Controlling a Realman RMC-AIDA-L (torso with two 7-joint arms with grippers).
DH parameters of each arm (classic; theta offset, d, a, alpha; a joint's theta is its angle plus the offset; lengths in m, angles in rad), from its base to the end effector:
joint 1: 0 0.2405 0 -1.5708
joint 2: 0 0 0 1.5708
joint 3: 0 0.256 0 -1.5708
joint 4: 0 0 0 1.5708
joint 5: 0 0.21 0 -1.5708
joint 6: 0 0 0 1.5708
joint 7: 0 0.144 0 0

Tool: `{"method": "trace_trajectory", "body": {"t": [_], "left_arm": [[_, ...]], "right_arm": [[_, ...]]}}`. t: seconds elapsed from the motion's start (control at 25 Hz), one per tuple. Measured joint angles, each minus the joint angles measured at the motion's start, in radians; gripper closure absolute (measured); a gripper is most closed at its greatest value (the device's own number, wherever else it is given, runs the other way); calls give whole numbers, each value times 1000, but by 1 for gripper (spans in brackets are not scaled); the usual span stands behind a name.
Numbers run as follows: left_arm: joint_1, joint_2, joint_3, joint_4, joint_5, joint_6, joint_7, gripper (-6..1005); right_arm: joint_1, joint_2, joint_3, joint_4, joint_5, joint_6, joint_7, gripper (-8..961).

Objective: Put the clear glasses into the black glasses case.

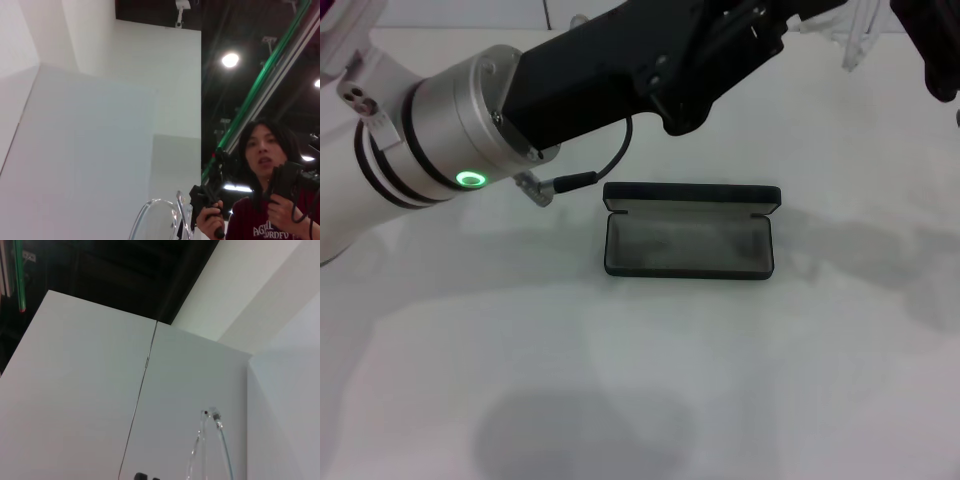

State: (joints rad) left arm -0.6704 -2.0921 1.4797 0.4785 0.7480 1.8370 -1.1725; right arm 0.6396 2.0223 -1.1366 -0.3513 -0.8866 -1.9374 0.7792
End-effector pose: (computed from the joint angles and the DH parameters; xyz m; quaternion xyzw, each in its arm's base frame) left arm -0.1049 0.3098 -0.0079 0.7894 0.0321 0.6106 0.0547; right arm 0.1589 0.3247 0.0425 -0.7658 -0.0979 0.6118 0.1723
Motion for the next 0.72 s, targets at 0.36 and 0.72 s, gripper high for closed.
{"method": "trace_trajectory", "body": {"t": [0.36,0.72], "left_arm": [[-11,-4,0,5,-4,-14,2,908],[-21,-6,4,4,-6,-35,3,908]], "right_arm": [[5,2,-3,1,-5,18,0,885],[20,3,-28,2,-11,46,0,885]]}}
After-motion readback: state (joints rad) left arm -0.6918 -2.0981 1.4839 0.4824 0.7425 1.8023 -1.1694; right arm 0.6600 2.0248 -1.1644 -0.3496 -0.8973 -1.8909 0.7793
